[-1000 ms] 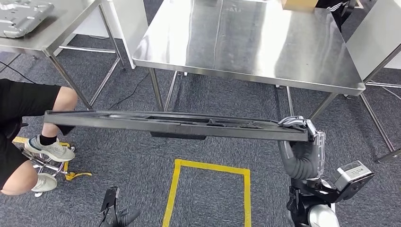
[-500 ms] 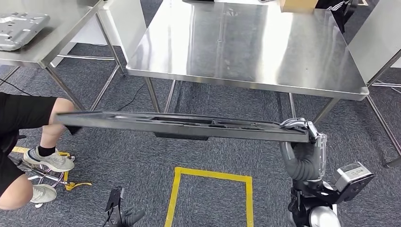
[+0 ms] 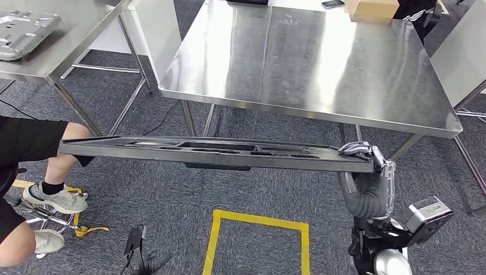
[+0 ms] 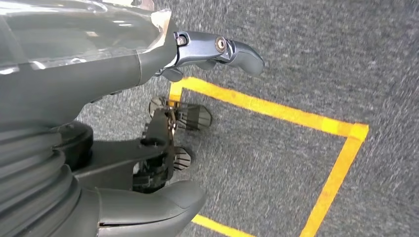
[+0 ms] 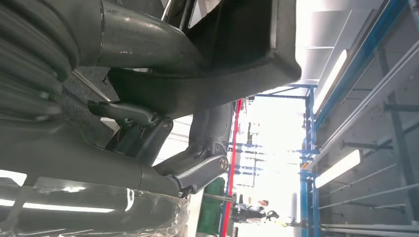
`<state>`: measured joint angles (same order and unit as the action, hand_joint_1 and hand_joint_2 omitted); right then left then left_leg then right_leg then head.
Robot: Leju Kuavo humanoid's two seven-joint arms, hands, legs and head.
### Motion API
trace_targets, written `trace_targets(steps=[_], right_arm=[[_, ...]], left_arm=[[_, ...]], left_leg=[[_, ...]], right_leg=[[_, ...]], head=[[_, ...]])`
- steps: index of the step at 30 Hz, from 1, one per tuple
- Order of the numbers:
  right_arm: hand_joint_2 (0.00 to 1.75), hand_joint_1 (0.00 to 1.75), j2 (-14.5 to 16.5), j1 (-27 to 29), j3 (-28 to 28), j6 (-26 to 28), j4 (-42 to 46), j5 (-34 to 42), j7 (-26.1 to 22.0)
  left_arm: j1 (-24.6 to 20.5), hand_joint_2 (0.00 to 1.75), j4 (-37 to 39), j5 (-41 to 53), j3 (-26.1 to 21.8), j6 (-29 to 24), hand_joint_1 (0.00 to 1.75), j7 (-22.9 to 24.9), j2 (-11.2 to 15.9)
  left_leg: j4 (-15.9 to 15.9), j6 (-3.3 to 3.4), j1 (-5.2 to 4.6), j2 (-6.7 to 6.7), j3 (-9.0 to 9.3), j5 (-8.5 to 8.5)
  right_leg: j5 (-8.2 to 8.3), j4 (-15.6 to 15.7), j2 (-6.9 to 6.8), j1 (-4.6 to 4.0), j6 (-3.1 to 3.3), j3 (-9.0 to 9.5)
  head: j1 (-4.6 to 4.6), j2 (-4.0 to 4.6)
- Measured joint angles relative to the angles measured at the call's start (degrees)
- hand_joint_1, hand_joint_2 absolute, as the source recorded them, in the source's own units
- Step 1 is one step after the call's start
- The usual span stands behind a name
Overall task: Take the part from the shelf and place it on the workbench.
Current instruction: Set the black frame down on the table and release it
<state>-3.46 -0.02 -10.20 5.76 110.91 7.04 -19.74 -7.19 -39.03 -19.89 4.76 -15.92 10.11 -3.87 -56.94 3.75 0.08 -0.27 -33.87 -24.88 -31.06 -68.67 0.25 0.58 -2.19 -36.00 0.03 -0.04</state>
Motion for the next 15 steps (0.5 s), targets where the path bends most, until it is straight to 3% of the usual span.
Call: trace_targets(steps=[2,3,4,6,8,10,12,13,15], right_arm=[[1.75,1.75,0.0,0.0,-0.2,0.0,0.0,0.0,0.0],[1.75,1.75,-0.1,0.1,-0.3,0.1,0.0,-0.1,0.0],[1.75,1.75,-0.2,0.1,-0.3,0.1,0.0,-0.1,0.0],[1.75,1.75,-0.5,0.3,-0.4,0.2,0.0,-0.2,-0.1],[1.75,1.75,-0.7,0.6,-0.5,0.3,0.0,-0.2,-0.3],[1.75,1.75,-0.8,1.0,-0.6,0.4,0.0,-0.2,-0.4],[1.75,1.75,-0.9,1.2,-0.6,0.5,0.0,-0.3,-0.4],[1.75,1.75,-0.9,1.2,-0.6,0.5,0.1,-0.3,-0.5],[1.75,1.75,-1.0,1.2,-0.7,0.8,0.1,-0.3,-0.5]], left_arm=[[0.0,1.75,0.0,0.0,0.0,-0.1,0.00,0.0,-0.1],[0.0,1.75,0.1,-0.1,0.1,-0.1,0.00,0.0,-0.1],[0.0,1.75,0.1,-0.2,0.2,-0.1,0.00,0.0,-0.2],[0.1,1.75,0.2,-0.2,0.4,-0.1,0.00,-0.1,-0.3],[0.2,1.75,0.2,-0.3,0.7,-0.2,0.00,-0.2,-0.5],[0.2,1.75,0.2,-0.5,0.9,-0.2,0.00,-0.2,-0.6],[0.2,1.75,0.2,-0.6,1.0,-0.2,0.00,-0.4,-0.6],[0.2,1.75,0.2,-0.6,1.0,-0.2,0.00,-0.4,-0.6],[0.1,1.75,0.3,-0.9,1.1,-0.1,0.00,-0.5,-0.6]], left_leg=[[0.0,0.10,-0.02,-0.13,0.56,-0.70],[0.0,0.02,-0.01,-0.21,1.01,-1.09],[0.0,-0.10,0.00,-0.28,1.60,-1.53],[-0.1,-0.51,-0.03,-0.36,2.95,-2.58],[-0.1,-1.17,-0.14,-0.37,3.70,-3.54],[-0.4,-1.88,-0.21,-0.30,4.01,-3.99],[-2.0,-2.38,-0.11,-0.12,3.64,-4.25],[-3.9,-2.63,-0.02,-0.05,2.57,-4.62],[-10.3,-3.22,0.15,0.03,-1.59,-6.42]], right_leg=[[-1.77,-5.0,-0.01,0.08,-0.09,-4.33],[-1.36,-4.7,-0.02,0.13,-0.45,-5.07],[0.18,-2.2,-0.04,0.21,-1.02,-4.67],[4.86,6.0,-0.19,0.28,-1.99,-1.96],[6.93,11.0,-0.43,0.01,-1.22,0.00],[6.72,11.4,-0.36,-0.22,0.32,0.62],[6.77,11.6,-0.11,0.08,1.14,1.61],[6.51,11.7,-0.07,0.21,1.55,2.20],[5.80,11.8,-0.03,0.26,2.22,3.12]], head=[[-0.08,0.00],[-0.10,0.00],[-0.12,0.00],[-0.18,0.00],[-0.28,0.00],[-0.33,0.00],[-0.26,0.00],[-0.18,0.00],[0.00,0.00]])
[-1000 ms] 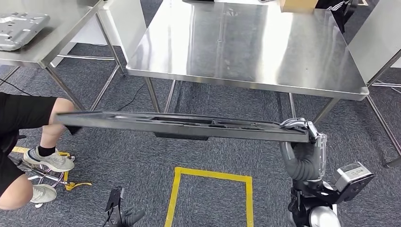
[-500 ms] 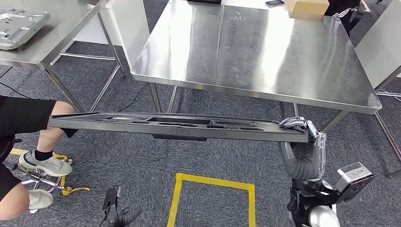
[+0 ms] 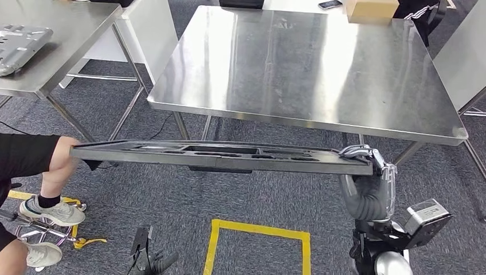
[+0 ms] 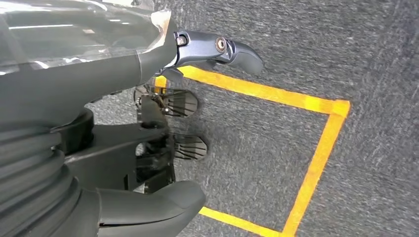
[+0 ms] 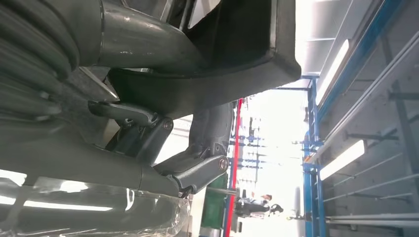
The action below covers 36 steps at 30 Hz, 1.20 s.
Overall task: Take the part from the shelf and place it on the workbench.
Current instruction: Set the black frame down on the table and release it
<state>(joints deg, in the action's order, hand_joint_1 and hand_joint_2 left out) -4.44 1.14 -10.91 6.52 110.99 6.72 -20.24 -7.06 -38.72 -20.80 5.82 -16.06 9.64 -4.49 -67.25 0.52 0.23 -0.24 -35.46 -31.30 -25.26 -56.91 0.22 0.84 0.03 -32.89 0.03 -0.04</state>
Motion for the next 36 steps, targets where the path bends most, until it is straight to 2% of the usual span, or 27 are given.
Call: trace_targets(steps=[2,3,4,6,8,9,10,12,14,16,17,18,19,20,21,22,23,24,26,27,29,31,32,33,34,35,36], right_arm=[[1.75,1.75,0.0,0.0,-0.1,0.2,0.0,0.0,0.0],[1.75,1.75,0.0,0.1,-0.1,0.2,0.0,0.0,0.0],[1.75,1.75,0.0,0.1,-0.1,0.3,0.0,0.0,0.0],[1.75,1.75,0.0,0.0,-0.1,0.3,0.0,0.0,0.0],[1.75,1.75,0.0,0.0,-0.1,0.3,0.0,0.0,0.0],[1.75,1.75,-0.1,0.0,-0.1,0.4,-0.1,0.0,-0.1],[1.75,1.75,-0.1,0.0,-0.1,0.4,0.0,0.0,-0.1],[1.75,1.75,-0.2,0.2,-0.1,0.5,0.0,0.0,-0.2],[1.75,1.75,-0.5,0.2,0.0,0.5,0.1,0.0,-0.3],[1.75,1.75,-0.6,0.2,0.0,0.5,0.1,0.1,-0.3],[1.75,1.75,-0.7,0.4,0.0,0.5,0.1,0.1,-0.4],[1.75,1.75,-0.8,0.5,0.0,0.5,0.0,0.1,-0.4],[1.75,1.75,-0.9,0.6,0.0,0.5,0.0,0.1,-0.5],[1.75,1.75,-1.0,0.6,0.0,0.5,0.0,0.2,-0.5],[1.75,1.75,-1.1,0.6,0.0,0.5,0.0,0.2,-0.6],[1.75,1.75,-1.2,0.6,0.0,0.5,0.0,0.2,-0.6],[1.75,1.75,-1.2,0.6,-0.1,0.6,0.0,0.2,-0.7],[1.75,1.75,-1.2,0.7,-0.1,0.7,0.0,0.3,-0.7],[1.75,1.75,-1.3,0.9,0.0,1.0,0.2,0.2,-0.7],[1.75,1.75,-1.3,1.0,0.0,1.2,0.3,0.2,-0.8],[1.75,1.75,-1.3,1.1,0.1,1.3,0.4,0.1,-0.8],[1.75,1.75,-1.3,1.1,0.1,1.3,0.4,0.2,-0.8],[1.75,1.75,-1.2,1.2,0.1,1.3,0.4,0.2,-0.8],[1.75,1.75,-1.2,1.2,0.1,1.3,0.4,0.2,-0.8],[1.75,1.75,-1.2,1.3,0.1,1.3,0.4,0.2,-0.8],[1.75,1.75,-1.2,1.3,0.1,1.3,0.4,0.1,-0.8],[1.75,1.75,-1.2,1.3,0.1,1.3,0.4,0.1,-0.8]], left_arm=[[0.1,1.75,0.2,-0.2,0.1,0.0,0.00,0.0,0.0],[0.1,1.75,0.2,-0.2,0.1,0.0,0.00,0.0,0.0],[0.1,1.75,0.3,-0.2,0.1,0.0,0.00,0.0,0.0],[0.1,1.75,0.3,-0.2,0.2,0.1,0.00,0.0,0.2],[0.0,1.75,0.4,-0.2,0.2,0.4,0.00,0.0,0.4],[0.0,1.75,0.4,-0.3,0.3,0.5,0.00,-0.1,0.4],[-0.1,1.75,0.4,-0.3,0.3,0.5,0.00,-0.1,0.4],[-0.1,1.75,0.5,-0.3,0.4,0.6,0.00,-0.1,0.4],[-0.2,1.75,0.5,-0.3,0.5,0.7,0.00,-0.2,0.5],[-0.3,1.75,0.7,-0.7,0.9,0.7,0.00,-0.2,0.5],[-0.3,1.75,0.8,-1.0,1.0,0.7,0.00,-0.2,0.5],[-0.3,1.75,1.0,-1.3,1.2,0.8,0.00,-0.3,0.5],[-0.3,1.75,1.1,-1.6,1.4,0.8,0.00,-0.3,0.5],[-0.3,1.75,1.3,-1.8,1.5,0.8,0.00,-0.3,0.5],[-0.3,1.75,1.4,-2.0,1.6,0.9,0.00,-0.3,0.5],[-0.4,1.75,1.5,-2.1,1.6,0.9,0.00,-0.3,0.5],[-0.5,1.75,1.6,-2.1,1.7,1.0,0.00,-0.4,0.5],[-0.6,1.75,1.7,-2.2,1.7,1.0,0.00,-0.4,0.6],[-0.8,1.75,1.8,-2.3,1.8,1.1,0.00,-0.5,0.6],[-0.9,1.75,1.8,-2.4,1.8,1.2,0.00,-0.5,0.7],[-1.0,1.75,1.8,-2.4,1.9,1.3,0.00,-0.6,0.7],[-1.1,1.75,1.8,-2.5,2.0,1.3,0.00,-0.6,0.8],[-1.0,1.75,1.9,-2.5,2.2,1.4,0.00,-0.6,0.8],[-1.0,1.75,1.9,-2.5,2.3,1.4,0.00,-0.6,0.8],[-1.0,1.75,2.0,-2.5,2.4,1.4,0.00,-0.6,0.8],[-1.0,1.75,2.1,-2.5,2.4,1.5,0.00,-0.6,0.8],[-1.0,1.75,2.1,-2.5,2.5,1.5,0.00,-0.5,0.8]], left_leg=[[-5.1,-0.44,0.15,0.01,-4.53,-2.13],[-5.4,-0.48,0.19,0.02,-5.78,-2.06],[-3.9,-0.37,0.21,0.03,-6.02,-0.75],[2.9,0.38,0.09,0.05,-4.21,4.67],[8.1,1.28,-0.36,-0.01,-2.24,7.81],[9.3,1.70,-0.59,-0.08,-1.71,8.13],[9.5,2.05,-0.76,-0.14,-1.31,7.65],[10.4,2.74,-0.57,-0.23,0.18,7.63],[10.9,3.22,-0.25,-0.27,1.74,7.19],[11.1,3.41,-0.19,-0.32,2.49,6.39],[11.0,3.39,-0.18,-0.37,2.82,5.94],[11.0,3.30,-0.17,-0.44,3.29,5.44],[11.0,3.16,-0.14,-0.50,3.95,4.90],[11.0,2.99,-0.10,-0.55,4.76,4.28],[11.0,2.76,-0.09,-0.57,5.37,3.61],[11.0,2.48,-0.14,-0.58,6.13,2.89],[11.0,2.16,-0.24,-0.58,6.63,2.28],[11.1,1.82,-0.35,-0.57,6.99,1.82],[10.8,1.26,-0.40,-0.57,7.46,1.60],[9.7,1.03,-0.34,-0.44,7.10,1.82],[4.4,0.52,-0.16,-0.13,4.05,2.10],[-3.1,-0.02,-0.05,0.05,-1.37,-0.07],[-5.8,-0.19,-0.01,0.06,-3.84,-1.63],[-6.9,-0.24,0.00,0.07,-5.57,-2.52],[-6.2,-0.15,-0.01,0.06,-6.30,-2.07],[-3.7,0.10,-0.03,0.06,-6.01,-0.26],[0.2,0.54,-0.11,0.07,-4.93,2.61]], right_leg=[[-0.87,0.0,0.10,-0.11,0.25,0.80],[-1.33,0.0,0.17,-0.17,0.22,1.33],[-1.85,0.0,0.24,-0.22,0.17,2.00],[-2.95,0.1,0.31,-0.31,-0.01,3.36],[-3.97,0.2,0.43,-0.48,-0.59,4.35],[-4.21,0.2,0.46,-0.56,-0.99,4.71],[-4.21,0.2,0.50,-0.66,-1.53,5.15],[-4.01,-0.9,0.45,-0.80,-2.20,5.33],[-4.57,-5.5,0.36,-0.78,-2.33,2.93],[-6.70,-12.5,0.31,-0.52,-2.29,-2.00],[-7.86,-15.0,0.31,-0.38,-2.44,-4.35],[-8.54,-15.8,0.29,-0.25,-2.66,-5.90],[-8.15,-14.6,0.26,-0.11,-3.15,-6.44],[-6.56,-11.6,0.19,0.04,-3.86,-5.99],[-3.95,-7.5,0.05,0.20,-4.65,-5.02],[-1.40,-3.9,-0.16,0.27,-5.03,-4.05],[0.45,-1.4,-0.32,0.21,-4.74,-3.21],[1.53,-0.1,-0.41,0.10,-4.05,-2.74],[1.49,0.2,-0.27,0.02,-2.29,-1.98],[1.41,0.3,-0.17,0.15,-1.82,-1.48],[0.73,0.5,-0.10,0.40,-0.86,-0.26],[-0.29,0.6,-0.09,0.30,-0.18,0.74],[-0.82,0.6,-0.04,0.25,-0.04,1.22],[-1.36,0.6,0.04,0.17,-0.01,1.83],[-1.90,0.6,0.13,0.09,-0.03,2.55],[-2.48,0.6,0.21,0.00,-0.08,3.37],[-3.11,0.6,0.27,-0.08,-0.16,4.09]], head=[[0.11,0.00],[0.13,0.00],[0.14,0.00],[0.14,0.00],[0.00,0.00],[-0.04,0.00],[-0.09,0.00],[-0.08,0.01],[-0.34,0.01],[-0.60,0.00],[-0.63,0.00],[-0.62,0.00],[-0.63,0.00],[-0.63,0.00],[-0.67,0.00],[-0.72,0.00],[-0.77,0.00],[-0.80,0.00],[-0.76,0.00],[-0.74,0.00],[-0.53,0.00],[-0.32,0.00],[-0.27,0.00],[-0.25,0.00],[-0.22,0.00],[-0.20,0.00],[-0.18,0.00]])
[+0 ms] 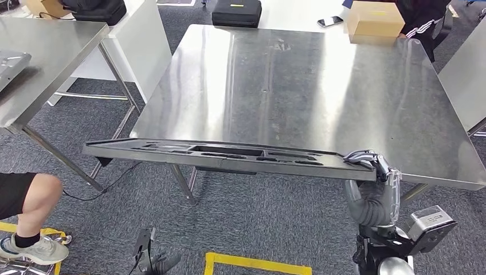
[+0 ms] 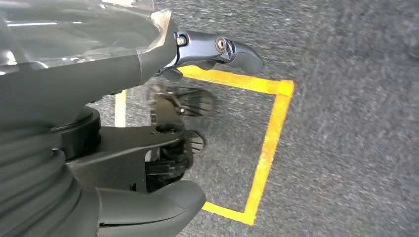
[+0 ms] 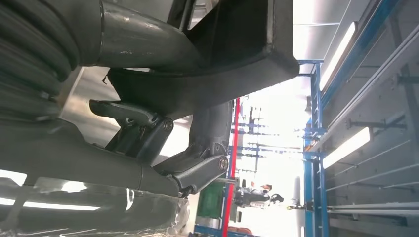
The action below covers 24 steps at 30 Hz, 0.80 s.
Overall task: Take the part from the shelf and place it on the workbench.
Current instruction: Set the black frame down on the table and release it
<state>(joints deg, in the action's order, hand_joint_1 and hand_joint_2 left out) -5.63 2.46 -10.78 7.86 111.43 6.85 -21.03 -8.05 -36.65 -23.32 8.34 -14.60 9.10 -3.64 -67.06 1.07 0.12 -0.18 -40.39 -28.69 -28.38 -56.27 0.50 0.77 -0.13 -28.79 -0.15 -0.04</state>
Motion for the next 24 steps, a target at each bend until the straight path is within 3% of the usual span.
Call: trace_targets(steps=[1,3,7,9,11,12,13,14,15,16,17,18,19,22,24], right_arm=[[1.75,1.75,0.0,0.0,0.0,0.0,0.0,0.0,0.0],[1.75,1.75,0.1,0.0,0.0,0.1,0.1,-0.1,0.0],[1.75,1.75,0.2,0.3,0.1,0.5,0.5,-0.7,0.1],[1.75,1.75,0.2,0.4,0.3,0.7,0.7,-0.8,0.1],[1.75,1.75,0.2,0.4,0.3,0.9,0.8,-0.8,0.1],[1.75,1.75,0.2,0.5,0.3,0.9,0.8,-0.8,0.1],[1.75,1.75,0.2,0.6,0.4,1.0,0.8,-0.9,0.1],[1.75,1.75,0.2,0.6,0.4,1.0,0.8,-0.9,0.1],[1.75,1.75,0.2,0.7,0.4,1.0,0.8,-0.9,0.1],[1.75,1.75,0.2,0.7,0.4,1.1,0.8,-0.9,0.1],[1.75,1.75,0.2,0.7,0.4,1.1,0.7,-0.8,0.1],[1.75,1.75,0.3,0.7,0.4,1.1,0.7,-0.8,0.1],[1.75,1.75,0.3,0.7,0.4,1.1,0.8,-0.8,0.1],[1.75,1.75,0.3,0.6,0.4,0.9,0.9,-0.8,0.1],[1.75,1.75,0.3,0.5,0.5,0.9,0.9,-0.8,0.1]], left_arm=[[0.0,1.75,0.0,0.0,0.1,0.0,0.00,0.0,0.1],[-0.1,1.75,0.1,0.0,0.2,0.0,0.00,0.2,0.2],[-0.6,1.75,0.3,0.0,0.7,0.1,0.00,0.5,0.4],[-1.3,1.75,0.7,-0.2,1.1,0.2,0.00,0.8,0.5],[-1.8,1.75,1.3,-0.4,1.5,0.2,0.00,0.9,0.5],[-1.8,1.75,1.5,-0.5,1.6,0.2,0.00,0.8,0.5],[-1.8,1.75,1.8,-0.6,1.7,0.2,0.00,0.7,0.5],[-1.8,1.75,2.0,-0.6,1.7,0.2,0.00,0.7,0.5],[-1.9,1.75,2.2,-0.6,1.7,0.2,0.00,0.6,0.5],[-1.9,1.75,2.4,-0.7,1.7,0.3,0.00,0.6,0.5],[-2.0,1.75,2.6,-0.7,1.7,0.4,0.00,0.6,0.5],[-2.1,1.75,2.8,-0.7,1.8,0.5,0.00,0.7,0.5],[-2.2,1.75,2.9,-0.7,1.8,0.6,0.00,0.7,0.5],[-2.7,1.75,3.3,-0.7,2.0,0.9,0.00,0.6,0.7],[-2.9,1.75,3.5,-0.7,2.0,1.1,0.00,0.6,0.9]], left_leg=[[3.8,0.52,-0.22,-0.03,1.23,2.71],[8.7,1.31,-0.63,-0.12,3.10,5.20],[10.5,2.47,-0.60,-0.27,5.58,4.76],[10.9,3.12,-0.41,-0.28,7.04,4.30],[10.9,3.34,-0.40,-0.36,7.76,3.52],[10.9,3.28,-0.40,-0.40,8.21,3.04],[10.9,3.17,-0.36,-0.45,8.82,2.50],[10.9,3.01,-0.31,-0.50,9.57,1.90],[10.9,2.82,-0.24,-0.54,10.39,1.29],[10.9,2.55,-0.21,-0.58,11.10,0.63],[10.8,2.27,-0.26,-0.62,11.79,-0.06],[10.9,1.90,-0.33,-0.61,12.18,-0.74],[10.8,1.51,-0.43,-0.59,12.66,-1.18],[9.5,0.55,-0.28,-0.31,13.29,-1.87],[5.1,-0.07,-0.02,-0.12,10.75,-3.17]], right_leg=[[-0.63,0.0,0.05,-0.14,-0.15,0.75],[-1.71,0.4,0.23,-0.39,-0.67,1.54],[-2.09,-0.9,0.25,-0.64,-1.94,2.89],[-3.47,-6.6,0.18,-0.57,-1.99,-0.21],[-5.98,-14.1,0.17,-0.40,-1.90,-5.69],[-7.07,-16.3,0.16,-0.27,-2.02,-7.96],[-7.34,-16.5,0.12,-0.13,-2.36,-9.29],[-6.47,-14.7,0.08,0.01,-2.97,-9.61],[-4.48,-11.4,-0.01,0.14,-3.73,-9.10],[-1.51,-7.3,-0.20,0.25,-4.52,-8.25],[0.92,-4.0,-0.55,0.28,-4.74,-7.45],[2.66,-1.8,-0.87,0.16,-4.44,-6.68],[3.68,-0.7,-1.06,0.09,-3.75,-6.35],[3.60,-0.4,-0.68,0.29,-1.33,-4.86],[3.11,-0.3,-0.56,0.50,-0.36,-3.55]], head=[[-0.01,0.00],[-0.02,0.00],[-0.09,0.00],[-0.25,0.00],[-0.34,0.00],[-0.33,0.00],[-0.33,0.00],[-0.33,0.00],[-0.34,0.00],[-0.41,0.00],[-0.45,0.00],[-0.46,0.00],[-0.47,0.00],[-0.28,0.00],[-0.05,0.00]])
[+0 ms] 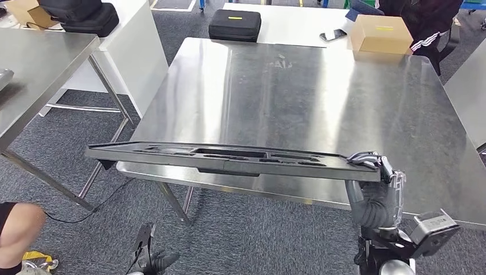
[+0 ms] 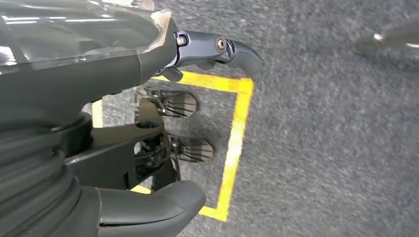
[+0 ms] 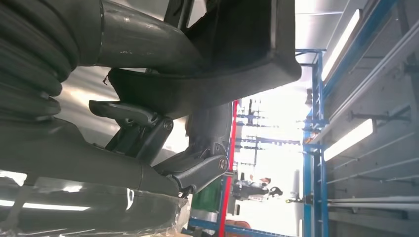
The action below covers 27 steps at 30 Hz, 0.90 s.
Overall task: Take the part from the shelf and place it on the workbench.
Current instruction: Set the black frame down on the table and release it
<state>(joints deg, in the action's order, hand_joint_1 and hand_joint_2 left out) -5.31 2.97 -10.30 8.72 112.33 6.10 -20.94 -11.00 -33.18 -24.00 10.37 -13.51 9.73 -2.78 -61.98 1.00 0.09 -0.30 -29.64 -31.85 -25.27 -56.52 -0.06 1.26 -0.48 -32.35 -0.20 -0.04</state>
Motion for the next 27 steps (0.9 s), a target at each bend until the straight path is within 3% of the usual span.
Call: trace_targets(steps=[3,4,5,6,8,10,14,16,18,19,20,21,23,25,27], right_arm=[[1.75,1.75,0.0,-0.2,0.0,-0.1,0.0,0.0,0.0],[1.75,1.75,0.1,-0.2,0.0,-0.1,0.0,0.0,0.0],[1.75,1.75,0.1,-0.3,0.0,-0.1,0.0,0.0,0.0],[1.75,1.75,0.1,-0.4,0.0,-0.2,0.0,0.0,0.0],[1.75,1.75,0.1,-0.8,-0.1,-0.2,-0.1,0.0,0.0],[1.75,1.75,0.1,-1.3,-0.1,-0.2,-0.2,0.0,0.0],[1.75,1.75,0.1,-1.9,-0.2,-0.3,-0.3,-0.1,0.0],[1.75,1.75,0.0,-2.2,-0.2,-0.3,-0.3,-0.1,-0.1],[1.75,1.75,0.0,-2.3,-0.2,-0.3,-0.4,-0.1,-0.1],[1.75,1.75,0.0,-2.2,-0.2,-0.3,-0.5,-0.1,-0.1],[1.75,1.75,0.0,-2.3,-0.2,-0.2,-0.6,-0.2,0.0],[1.75,1.75,0.0,-2.4,-0.2,-0.2,-0.7,-0.4,0.1],[1.75,1.75,-0.1,-3.2,-0.2,0.1,-1.3,-1.4,0.7],[1.75,1.75,-0.3,-5.0,-0.2,0.3,-2.6,-2.8,1.7],[1.75,1.75,-0.7,-7.5,-0.2,0.5,-4.8,-4.0,2.8]], left_arm=[[-0.1,1.75,0.5,0.0,0.1,0.1,0.00,0.0,0.0],[-0.1,1.75,0.8,0.0,0.2,0.0,0.00,-0.2,0.0],[-0.1,1.75,0.9,0.0,0.2,-0.1,0.00,-0.4,0.1],[-0.1,1.75,1.1,0.0,0.3,-0.1,0.00,-0.7,0.1],[-0.2,1.75,1.3,0.0,0.3,-0.1,0.00,-1.1,0.2],[-0.2,1.75,1.6,0.0,0.4,0.0,0.00,-1.3,0.3],[-0.5,1.75,1.7,0.0,0.5,0.0,0.00,-1.5,0.3],[-0.8,1.75,1.7,0.0,0.5,0.0,0.00,-1.5,0.2],[-1.0,1.75,1.8,0.0,0.5,0.1,0.00,-1.5,0.2],[-0.9,1.75,1.8,0.0,0.6,0.1,0.00,-1.5,0.2],[-0.9,1.75,1.9,0.0,0.6,0.2,0.00,-1.5,0.1],[-0.9,1.75,2.0,0.0,0.6,0.4,0.00,-1.5,0.1],[-1.0,1.75,2.2,0.1,0.9,0.8,0.00,-1.5,0.1],[-1.4,1.75,2.4,0.3,1.2,1.0,0.00,-1.4,-0.1],[-1.9,1.75,2.7,0.7,1.4,1.0,0.00,-1.2,-0.2]], left_leg=[[-9.7,-0.80,0.23,0.06,-7.70,-3.73],[-10.7,-0.90,0.32,0.07,-9.55,-4.20],[-9.7,-0.88,0.41,0.09,-10.41,-3.48],[-7.1,-0.74,0.46,0.11,-10.36,-1.41],[-0.1,-0.16,0.35,0.13,-9.15,5.11],[3.5,0.49,0.00,0.07,-8.36,8.79],[4.4,1.71,-0.15,-0.10,-7.19,8.67],[5.0,2.39,0.05,-0.12,-6.39,8.36],[5.0,2.80,-0.04,-0.20,-5.91,7.72],[5.0,2.86,-0.09,-0.31,-5.57,7.35],[5.0,2.84,-0.11,-0.46,-5.10,6.96],[5.0,2.76,-0.11,-0.62,-4.52,6.53],[4.8,2.38,-0.21,-0.85,-3.33,5.55],[4.6,2.04,-0.48,-0.93,-2.84,4.81],[4.5,2.17,-0.62,-0.93,-2.85,4.55]], right_leg=[[-1.16,0.0,0.10,-0.07,0.42,1.06],[-1.64,0.0,0.17,-0.07,0.35,1.60],[-2.16,0.0,0.23,-0.07,0.23,2.29],[-2.76,0.0,0.29,-0.06,0.09,3.10],[-3.96,0.0,0.37,-0.14,-0.32,4.47],[-4.93,0.1,0.50,-0.37,-0.98,4.93],[-6.26,-0.1,0.45,-0.59,-2.23,5.10],[-8.24,-5.4,0.34,-0.59,-2.12,2.19],[-10.46,-13.6,0.34,-0.55,-1.93,-3.31],[-10.59,-16.0,0.34,-0.55,-2.13,-5.50],[-9.59,-16.2,0.33,-0.54,-2.57,-6.60],[-7.51,-13.9,0.33,-0.53,-3.17,-6.45],[-2.26,-5.8,0.29,-0.58,-4.00,-4.00],[0.64,-0.7,0.29,-0.62,-3.57,-2.12],[0.99,-0.1,0.38,-0.65,-2.98,-1.85]], head=[[0.15,0.00],[0.20,0.00],[0.23,0.00],[0.25,0.00],[0.28,0.00],[0.29,0.00],[0.25,0.00],[0.06,0.00],[-0.09,0.00],[-0.08,0.00],[-0.11,0.00],[-0.13,0.00],[-0.17,0.00],[-0.12,0.00],[-0.04,0.00]])
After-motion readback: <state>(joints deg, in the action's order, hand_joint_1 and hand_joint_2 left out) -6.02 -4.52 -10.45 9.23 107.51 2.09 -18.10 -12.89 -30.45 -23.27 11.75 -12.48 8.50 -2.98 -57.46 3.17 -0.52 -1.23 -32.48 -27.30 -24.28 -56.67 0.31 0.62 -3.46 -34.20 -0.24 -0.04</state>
